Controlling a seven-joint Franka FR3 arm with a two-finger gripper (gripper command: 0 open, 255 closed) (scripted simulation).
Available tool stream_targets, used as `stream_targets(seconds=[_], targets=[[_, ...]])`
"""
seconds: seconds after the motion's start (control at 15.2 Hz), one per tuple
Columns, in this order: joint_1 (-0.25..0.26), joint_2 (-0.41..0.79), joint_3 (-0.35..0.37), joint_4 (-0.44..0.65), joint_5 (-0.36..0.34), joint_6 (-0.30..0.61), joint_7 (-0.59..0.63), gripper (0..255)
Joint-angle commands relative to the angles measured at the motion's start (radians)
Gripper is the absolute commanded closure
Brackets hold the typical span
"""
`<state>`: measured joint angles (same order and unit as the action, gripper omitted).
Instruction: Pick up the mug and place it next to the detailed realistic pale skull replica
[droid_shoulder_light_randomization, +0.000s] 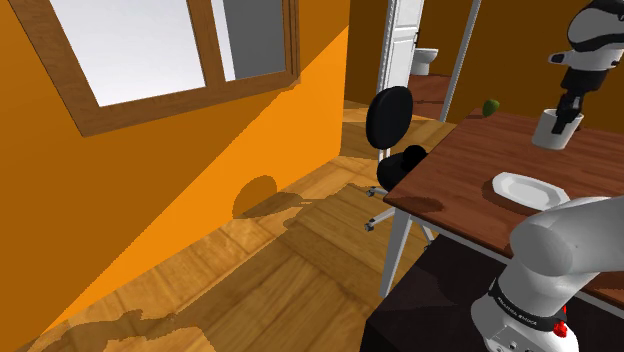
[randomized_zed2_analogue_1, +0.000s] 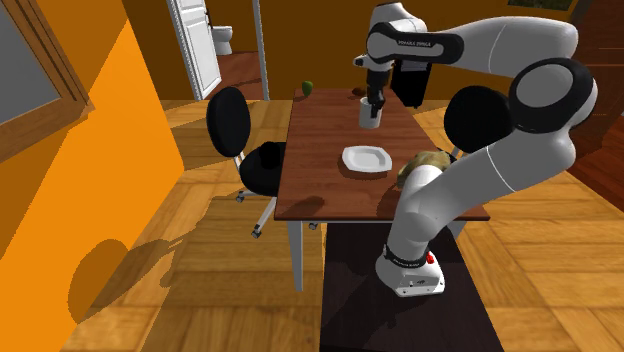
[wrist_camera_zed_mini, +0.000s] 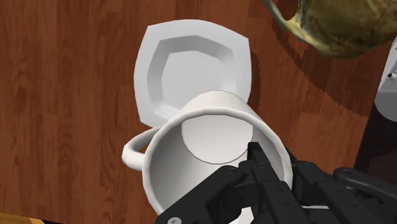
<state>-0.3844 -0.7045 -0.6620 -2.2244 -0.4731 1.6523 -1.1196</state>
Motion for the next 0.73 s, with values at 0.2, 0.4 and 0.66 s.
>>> stream_targets(seconds=[0.2,0.4,0.66], targets=[[-0.033,-0.013,-0.096,0.045,-0.056,-0.012,-0.123,255],[-0.042,-0.009,-0.157,0.084,-0.083,-0.014,-0.196,255],[-0.038,0.008,-0.25,0.149,-0.113,-0.014,-0.294,255]])
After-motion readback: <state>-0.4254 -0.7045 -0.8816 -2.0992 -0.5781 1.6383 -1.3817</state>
